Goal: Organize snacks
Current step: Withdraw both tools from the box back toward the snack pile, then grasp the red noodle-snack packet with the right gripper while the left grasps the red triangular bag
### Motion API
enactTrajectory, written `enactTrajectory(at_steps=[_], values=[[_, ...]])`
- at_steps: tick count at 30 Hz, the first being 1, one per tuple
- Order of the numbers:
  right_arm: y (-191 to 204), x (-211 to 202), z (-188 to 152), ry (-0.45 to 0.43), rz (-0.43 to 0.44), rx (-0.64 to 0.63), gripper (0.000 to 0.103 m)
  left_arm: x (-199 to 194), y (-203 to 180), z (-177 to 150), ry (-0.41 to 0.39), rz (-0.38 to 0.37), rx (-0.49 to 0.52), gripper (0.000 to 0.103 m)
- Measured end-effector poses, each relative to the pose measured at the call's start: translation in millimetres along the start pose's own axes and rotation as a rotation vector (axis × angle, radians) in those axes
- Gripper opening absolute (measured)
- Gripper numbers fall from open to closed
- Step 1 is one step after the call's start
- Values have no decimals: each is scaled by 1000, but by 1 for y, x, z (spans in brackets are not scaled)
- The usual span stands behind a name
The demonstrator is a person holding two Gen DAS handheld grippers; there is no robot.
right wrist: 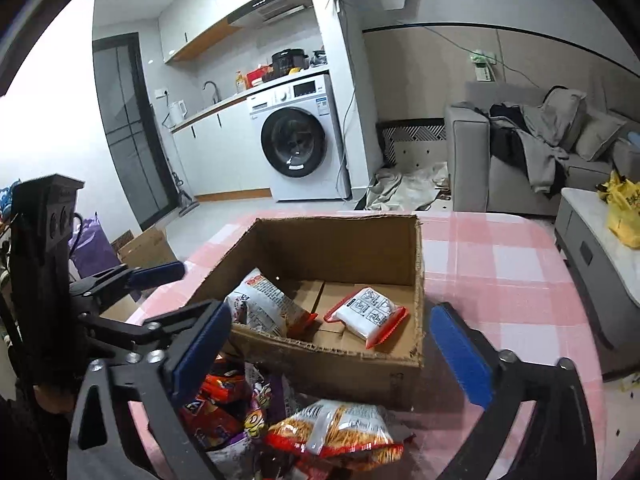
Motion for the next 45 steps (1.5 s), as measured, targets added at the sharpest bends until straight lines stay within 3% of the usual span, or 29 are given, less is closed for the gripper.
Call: enactTrajectory(at_steps=[1, 13, 19, 28, 41, 45], values=[[-2, -4, -2, 8, -6, 8, 103, -10, 2, -1, -11, 10, -5, 103], [-7, -46, -40, 62, -43, 0, 103, -92, 7, -37, -69, 69, -27, 102], [-7, -56, -58, 79, -52, -6, 103, -113, -4, -62, -66, 55, -5, 102], [-10, -53, -75, 125, -64, -15, 103, -103, -21, -89, -26, 24, 17, 102], [-8, -30, -94, 213, 2, 17, 103, -74, -16, -100, 53, -105, -48, 102], [-12, -22, -100, 239, -4, 33, 103, -66, -11, -104, 66, -98, -67, 102]])
Point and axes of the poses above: each gripper's, at about its wrist camera, not at the fingertips, and x roughly the way its jaws point, y to its left, z to its top, the point moved 7 cm from there along x, roughly the way its jaws point, and after that the axes turned 14 degrees about -z, right-handed, at the moved point
